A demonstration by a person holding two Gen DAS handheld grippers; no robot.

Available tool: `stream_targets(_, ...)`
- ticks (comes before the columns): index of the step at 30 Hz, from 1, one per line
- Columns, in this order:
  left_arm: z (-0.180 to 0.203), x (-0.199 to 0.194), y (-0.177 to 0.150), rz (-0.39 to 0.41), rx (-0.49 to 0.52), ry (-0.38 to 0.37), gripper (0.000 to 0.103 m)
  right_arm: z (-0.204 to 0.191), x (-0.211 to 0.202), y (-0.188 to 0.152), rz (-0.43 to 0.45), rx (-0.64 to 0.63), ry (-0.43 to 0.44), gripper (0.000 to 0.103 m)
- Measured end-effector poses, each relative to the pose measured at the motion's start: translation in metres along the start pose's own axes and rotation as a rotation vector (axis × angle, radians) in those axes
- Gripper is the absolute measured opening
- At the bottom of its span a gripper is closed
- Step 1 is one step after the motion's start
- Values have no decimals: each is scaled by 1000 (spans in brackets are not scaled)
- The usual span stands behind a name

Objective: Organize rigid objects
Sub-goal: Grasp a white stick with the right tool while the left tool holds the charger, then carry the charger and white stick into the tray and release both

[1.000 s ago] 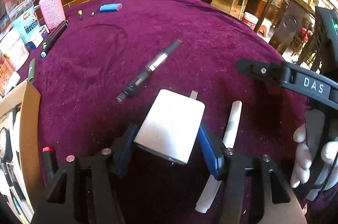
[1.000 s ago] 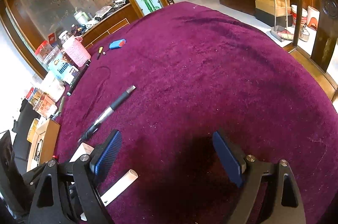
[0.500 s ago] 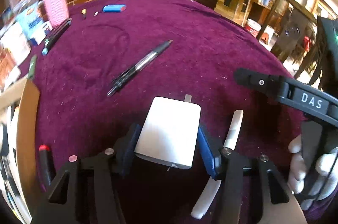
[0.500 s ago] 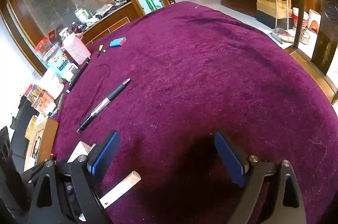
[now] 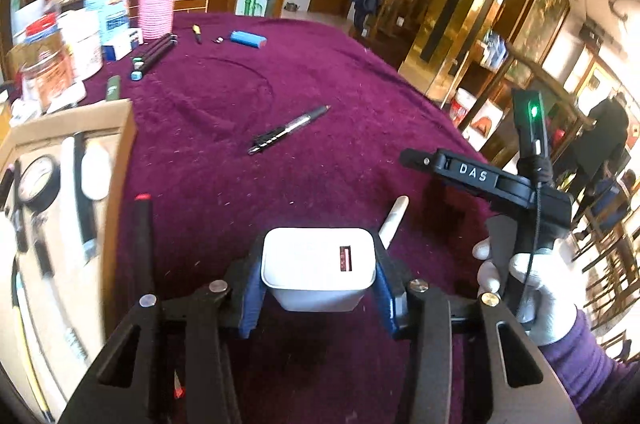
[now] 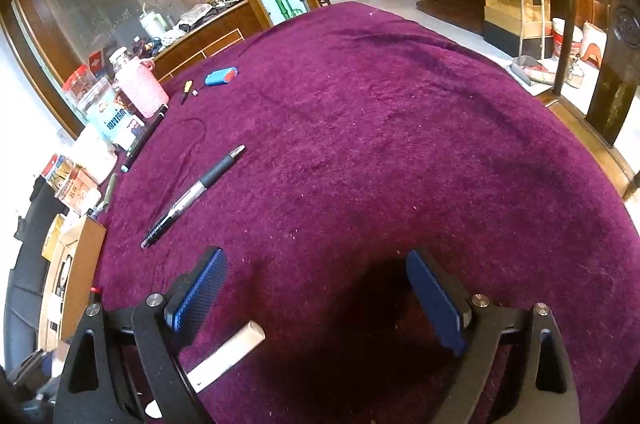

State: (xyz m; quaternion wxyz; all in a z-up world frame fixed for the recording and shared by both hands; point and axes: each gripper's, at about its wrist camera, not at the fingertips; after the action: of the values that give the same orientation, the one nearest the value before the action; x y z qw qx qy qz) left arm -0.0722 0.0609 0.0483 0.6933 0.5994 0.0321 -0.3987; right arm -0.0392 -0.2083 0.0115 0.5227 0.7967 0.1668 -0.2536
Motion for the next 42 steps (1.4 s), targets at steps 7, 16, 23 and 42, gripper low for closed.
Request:
stream_targets(7, -29, -53, -1, 96, -78, -18, 45, -53, -28, -27, -67, -139, 56, 91)
stream_targets(16, -70, -116, -9, 210, -119, 55, 45, -107, -4, -56, -131, -304, -62, 54)
stream_targets(23, -115, -157, -20, 270, -195, 130, 45, -92, -3, -46, -131, -249, -34, 14)
stream_targets(42, -184, -193, -49, 168, -383, 172, 45, -187, -55, -47, -193, -172, 510, 14)
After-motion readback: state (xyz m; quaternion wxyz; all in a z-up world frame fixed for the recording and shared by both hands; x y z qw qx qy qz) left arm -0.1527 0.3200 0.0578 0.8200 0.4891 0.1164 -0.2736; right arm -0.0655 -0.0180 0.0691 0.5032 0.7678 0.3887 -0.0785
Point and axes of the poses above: each gripper's, at about its wrist camera, not at the fingertips, and x roughly the way its jaws point, z to its right, y to its top, and after that the axes turned 13 degrees about z, right-handed
